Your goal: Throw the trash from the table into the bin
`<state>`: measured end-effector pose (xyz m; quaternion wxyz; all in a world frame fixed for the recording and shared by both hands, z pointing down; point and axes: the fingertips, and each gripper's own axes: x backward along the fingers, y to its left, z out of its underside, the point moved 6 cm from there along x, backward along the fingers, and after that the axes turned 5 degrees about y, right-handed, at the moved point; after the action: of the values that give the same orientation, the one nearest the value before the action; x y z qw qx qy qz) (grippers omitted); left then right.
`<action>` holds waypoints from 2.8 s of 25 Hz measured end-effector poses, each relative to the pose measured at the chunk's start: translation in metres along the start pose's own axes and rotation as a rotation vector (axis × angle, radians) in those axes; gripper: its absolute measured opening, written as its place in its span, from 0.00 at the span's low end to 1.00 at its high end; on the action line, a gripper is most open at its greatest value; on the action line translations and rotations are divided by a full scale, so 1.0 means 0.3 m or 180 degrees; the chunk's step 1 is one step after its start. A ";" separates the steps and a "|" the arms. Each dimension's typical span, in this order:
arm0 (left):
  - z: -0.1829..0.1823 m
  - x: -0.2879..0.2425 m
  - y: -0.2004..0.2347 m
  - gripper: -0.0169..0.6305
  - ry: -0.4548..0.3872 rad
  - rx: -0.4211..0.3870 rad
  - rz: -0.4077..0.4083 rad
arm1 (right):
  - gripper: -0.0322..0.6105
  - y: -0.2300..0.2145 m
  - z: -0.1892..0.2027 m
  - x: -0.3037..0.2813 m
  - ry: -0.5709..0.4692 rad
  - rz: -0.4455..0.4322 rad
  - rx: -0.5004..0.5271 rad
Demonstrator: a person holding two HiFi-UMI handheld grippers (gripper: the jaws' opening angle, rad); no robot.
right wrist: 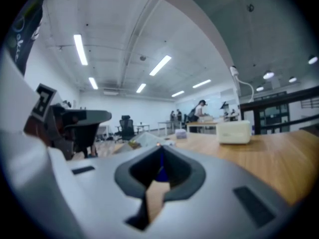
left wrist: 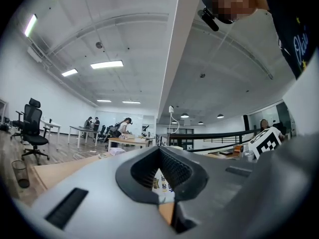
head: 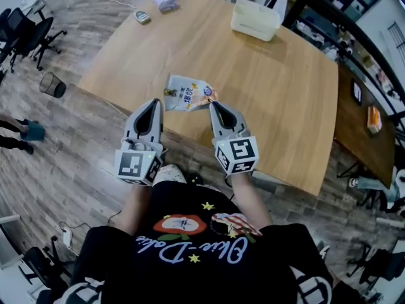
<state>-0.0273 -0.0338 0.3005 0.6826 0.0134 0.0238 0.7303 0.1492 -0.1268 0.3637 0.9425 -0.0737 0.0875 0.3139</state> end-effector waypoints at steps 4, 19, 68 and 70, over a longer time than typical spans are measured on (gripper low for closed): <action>0.003 0.064 0.088 0.04 -0.0038 0.0013 -0.0191 | 0.08 0.079 -0.004 -0.051 0.0025 -0.0162 0.0057; -0.040 0.323 0.322 0.04 0.0096 -0.0051 -0.0460 | 0.08 0.419 -0.029 -0.142 -0.0029 -0.0528 -0.0047; -0.032 0.850 0.582 0.04 0.0050 0.0161 -0.1230 | 0.08 0.944 -0.021 -0.193 0.0057 -0.1267 0.0114; -0.049 0.850 0.580 0.04 0.0051 0.0147 -0.1245 | 0.08 0.935 -0.040 -0.182 0.0038 -0.1267 0.0121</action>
<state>-0.2186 0.2086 0.2918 0.8108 0.0184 0.0482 0.5830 -0.0650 0.0614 0.3400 0.9867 -0.0736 0.0827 0.1192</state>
